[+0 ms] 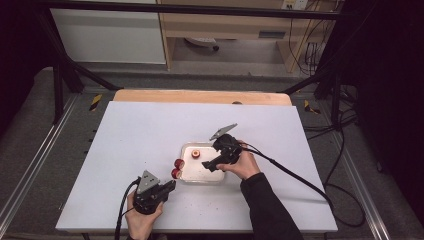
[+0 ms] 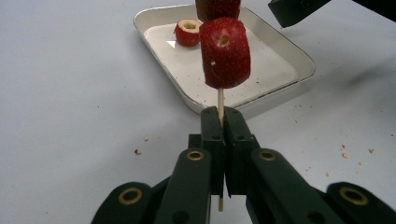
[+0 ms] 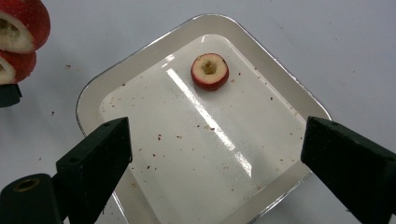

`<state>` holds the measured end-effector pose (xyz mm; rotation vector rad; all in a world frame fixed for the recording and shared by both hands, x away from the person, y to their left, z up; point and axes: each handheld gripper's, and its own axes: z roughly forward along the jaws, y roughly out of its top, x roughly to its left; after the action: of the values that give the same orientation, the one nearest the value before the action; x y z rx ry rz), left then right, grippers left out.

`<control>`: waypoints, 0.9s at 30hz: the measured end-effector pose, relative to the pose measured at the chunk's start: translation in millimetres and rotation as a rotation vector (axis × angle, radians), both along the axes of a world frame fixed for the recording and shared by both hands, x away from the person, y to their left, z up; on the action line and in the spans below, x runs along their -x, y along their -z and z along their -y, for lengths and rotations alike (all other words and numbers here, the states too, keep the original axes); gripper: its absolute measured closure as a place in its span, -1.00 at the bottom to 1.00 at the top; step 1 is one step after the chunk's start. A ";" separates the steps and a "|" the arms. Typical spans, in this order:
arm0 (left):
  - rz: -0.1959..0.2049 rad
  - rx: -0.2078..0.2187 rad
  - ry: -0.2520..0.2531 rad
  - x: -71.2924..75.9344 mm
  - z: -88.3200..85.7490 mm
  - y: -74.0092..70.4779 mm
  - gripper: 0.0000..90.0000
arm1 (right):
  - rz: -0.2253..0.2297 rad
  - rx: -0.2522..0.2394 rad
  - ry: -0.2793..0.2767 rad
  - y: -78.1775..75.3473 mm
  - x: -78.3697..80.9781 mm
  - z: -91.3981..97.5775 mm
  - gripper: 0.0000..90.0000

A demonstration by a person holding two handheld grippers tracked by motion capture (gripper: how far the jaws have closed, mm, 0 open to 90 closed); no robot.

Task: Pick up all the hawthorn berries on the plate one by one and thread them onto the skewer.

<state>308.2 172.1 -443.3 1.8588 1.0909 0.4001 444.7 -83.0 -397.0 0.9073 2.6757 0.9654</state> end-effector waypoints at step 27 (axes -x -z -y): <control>-0.008 -0.016 0.011 -1.8 -8.3 1.7 0.96 | -0.027 0.166 -0.178 1.8 -42.5 -46.7 -0.35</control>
<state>309.9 180.4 -445.0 1.8812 1.0850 0.3960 487.2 -36.3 -398.8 0.6626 2.8466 0.7524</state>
